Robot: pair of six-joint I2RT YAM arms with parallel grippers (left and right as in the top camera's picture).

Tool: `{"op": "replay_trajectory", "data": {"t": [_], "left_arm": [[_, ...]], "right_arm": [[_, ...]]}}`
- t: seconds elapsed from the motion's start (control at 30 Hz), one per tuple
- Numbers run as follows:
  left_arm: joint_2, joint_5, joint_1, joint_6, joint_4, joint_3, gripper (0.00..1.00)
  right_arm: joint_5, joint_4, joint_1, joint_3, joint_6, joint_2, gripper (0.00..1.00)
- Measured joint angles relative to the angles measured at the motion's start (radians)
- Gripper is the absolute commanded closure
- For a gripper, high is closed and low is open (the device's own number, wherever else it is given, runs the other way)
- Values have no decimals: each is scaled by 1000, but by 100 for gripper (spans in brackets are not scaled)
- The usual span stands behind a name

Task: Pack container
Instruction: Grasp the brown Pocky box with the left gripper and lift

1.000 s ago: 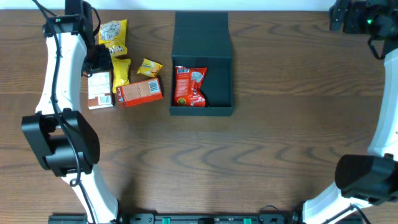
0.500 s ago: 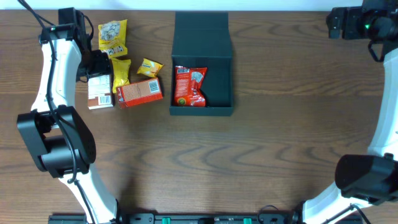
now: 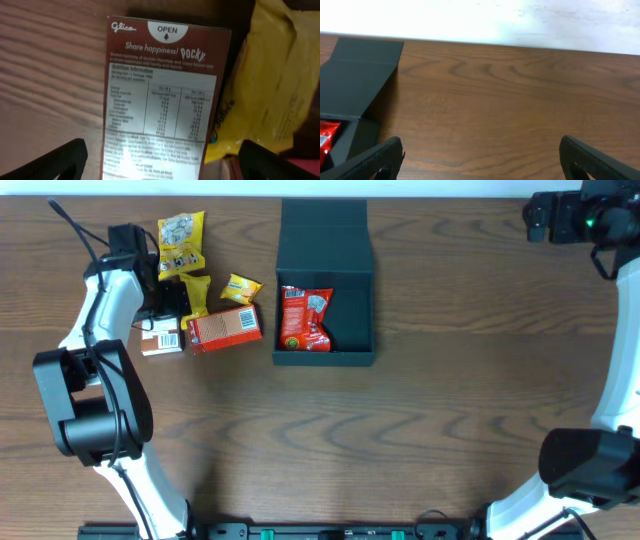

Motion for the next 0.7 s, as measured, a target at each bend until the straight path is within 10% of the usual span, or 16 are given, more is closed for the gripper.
{"op": "replay_trajectory", "data": {"t": [0.53, 0.7], "left_arm": [[49, -21, 2, 18, 124, -75, 0], [50, -19, 2, 18, 131, -75, 34]], "right_arm": [[-24, 31, 0, 0, 32, 0, 1], [-34, 50, 0, 0, 50, 0, 1]]}}
